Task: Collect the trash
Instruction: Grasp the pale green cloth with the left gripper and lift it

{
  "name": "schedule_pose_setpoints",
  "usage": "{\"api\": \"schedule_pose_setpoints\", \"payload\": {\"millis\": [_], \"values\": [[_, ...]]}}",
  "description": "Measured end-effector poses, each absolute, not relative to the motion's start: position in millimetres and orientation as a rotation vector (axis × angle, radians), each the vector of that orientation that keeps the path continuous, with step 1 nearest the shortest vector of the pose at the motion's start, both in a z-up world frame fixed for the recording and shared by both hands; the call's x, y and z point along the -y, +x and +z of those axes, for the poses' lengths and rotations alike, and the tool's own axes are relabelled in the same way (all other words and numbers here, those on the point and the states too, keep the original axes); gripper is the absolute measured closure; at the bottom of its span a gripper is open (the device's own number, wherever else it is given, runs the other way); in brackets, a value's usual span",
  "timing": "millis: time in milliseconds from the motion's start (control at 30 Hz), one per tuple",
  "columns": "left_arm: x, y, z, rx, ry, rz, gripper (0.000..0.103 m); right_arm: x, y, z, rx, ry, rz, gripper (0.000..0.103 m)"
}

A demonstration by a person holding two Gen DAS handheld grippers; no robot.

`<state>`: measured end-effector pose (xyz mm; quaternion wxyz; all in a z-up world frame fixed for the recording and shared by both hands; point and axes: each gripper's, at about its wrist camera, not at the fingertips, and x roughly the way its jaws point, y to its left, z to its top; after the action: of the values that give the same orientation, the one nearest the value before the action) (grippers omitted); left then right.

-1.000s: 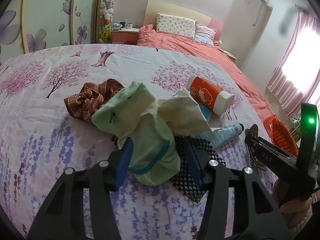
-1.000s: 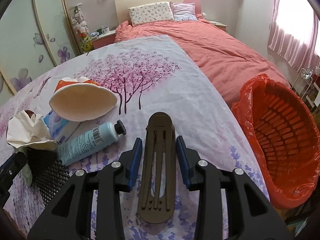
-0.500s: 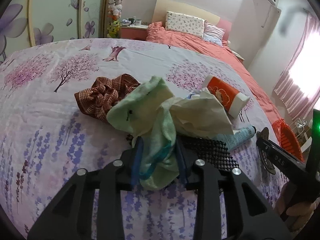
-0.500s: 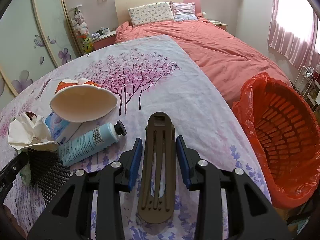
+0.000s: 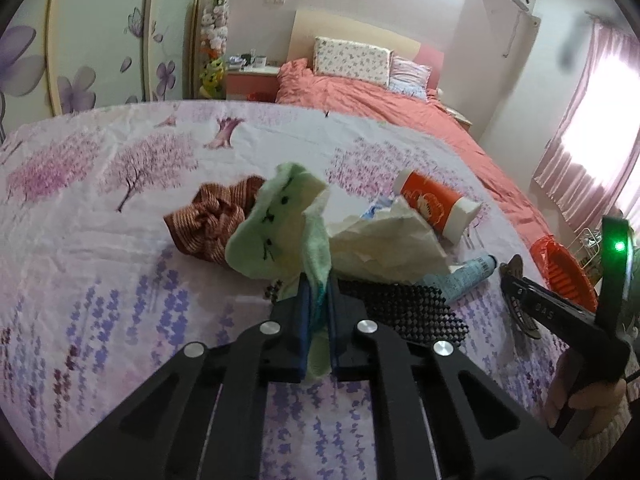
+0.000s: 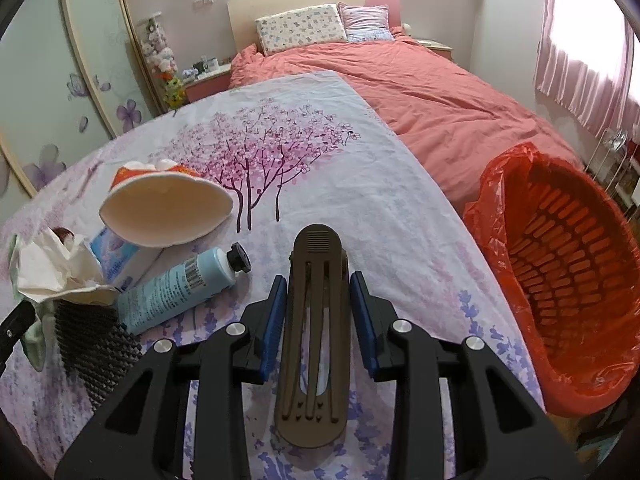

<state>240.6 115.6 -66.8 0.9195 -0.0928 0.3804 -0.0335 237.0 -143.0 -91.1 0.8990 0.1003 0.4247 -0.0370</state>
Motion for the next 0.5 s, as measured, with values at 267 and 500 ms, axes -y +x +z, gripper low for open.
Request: {"api": "schedule_pose_setpoints", "payload": {"millis": [267, 500], "values": [[-123.5, 227.5, -27.9, -0.697, -0.175, -0.084, 0.095, 149.2, 226.3, -79.9, -0.813, 0.242, -0.057, 0.070], [-114.4, 219.9, -8.8, -0.668, -0.172, -0.139, 0.095, 161.4, 211.1, -51.5, -0.730, 0.276, -0.034, 0.070]]}}
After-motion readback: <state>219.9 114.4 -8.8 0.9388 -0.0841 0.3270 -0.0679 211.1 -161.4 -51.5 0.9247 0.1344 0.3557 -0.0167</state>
